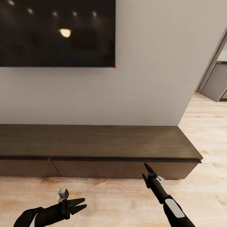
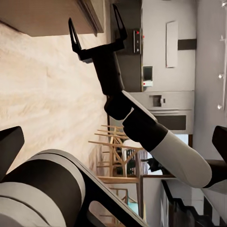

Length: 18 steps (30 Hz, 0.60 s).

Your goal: Place each of the two pumpkins and all three candles from the living room inside a cabinet in the living room (use any cabinet), then make sure every cabinet is closed, and position the cauldron so it is next to a table in the living room.

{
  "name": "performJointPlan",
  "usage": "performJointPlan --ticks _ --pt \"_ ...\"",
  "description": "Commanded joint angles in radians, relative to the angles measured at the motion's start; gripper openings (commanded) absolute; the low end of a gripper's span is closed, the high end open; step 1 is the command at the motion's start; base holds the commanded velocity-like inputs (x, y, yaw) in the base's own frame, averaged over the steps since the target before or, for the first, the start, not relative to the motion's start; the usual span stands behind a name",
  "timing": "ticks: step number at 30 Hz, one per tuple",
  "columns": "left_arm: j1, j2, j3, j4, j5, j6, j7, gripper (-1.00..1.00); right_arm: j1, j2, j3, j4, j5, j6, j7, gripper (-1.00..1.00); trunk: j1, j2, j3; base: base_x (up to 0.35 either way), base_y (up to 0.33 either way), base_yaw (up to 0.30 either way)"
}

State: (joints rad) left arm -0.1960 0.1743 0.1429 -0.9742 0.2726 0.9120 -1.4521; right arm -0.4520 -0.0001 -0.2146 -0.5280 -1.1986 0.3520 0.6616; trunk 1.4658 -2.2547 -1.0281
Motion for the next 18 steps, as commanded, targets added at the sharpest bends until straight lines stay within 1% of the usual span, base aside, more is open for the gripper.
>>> performJointPlan --ticks 1,8,14,18 --pt "0.0 0.0 0.0 0.0 0.001 0.011 -0.003 1.0 -0.001 0.0 -0.002 0.0 -0.009 0.009 0.001 1.0 0.0 0.0 -0.001 0.08 0.055 0.0" --pt "0.0 -0.004 0.0 0.0 0.0 0.01 -0.002 1.0 -0.001 0.0 -0.002 0.0 -0.01 0.01 0.0 1.0 0.0 0.0 -0.001 0.019 0.013 0.0" --pt "0.0 -0.002 0.0 0.0 0.001 0.011 -0.003 1.0 -0.001 0.0 -0.002 0.001 -0.009 0.007 0.0 1.0 0.0 0.0 -0.001 0.001 0.0 0.0" --pt "0.0 -0.002 0.001 0.0 0.002 0.01 -0.004 1.0 -0.001 0.0 -0.002 0.001 -0.009 0.006 0.0 1.0 0.015 -0.028 -0.013 0.0 0.0 0.0"
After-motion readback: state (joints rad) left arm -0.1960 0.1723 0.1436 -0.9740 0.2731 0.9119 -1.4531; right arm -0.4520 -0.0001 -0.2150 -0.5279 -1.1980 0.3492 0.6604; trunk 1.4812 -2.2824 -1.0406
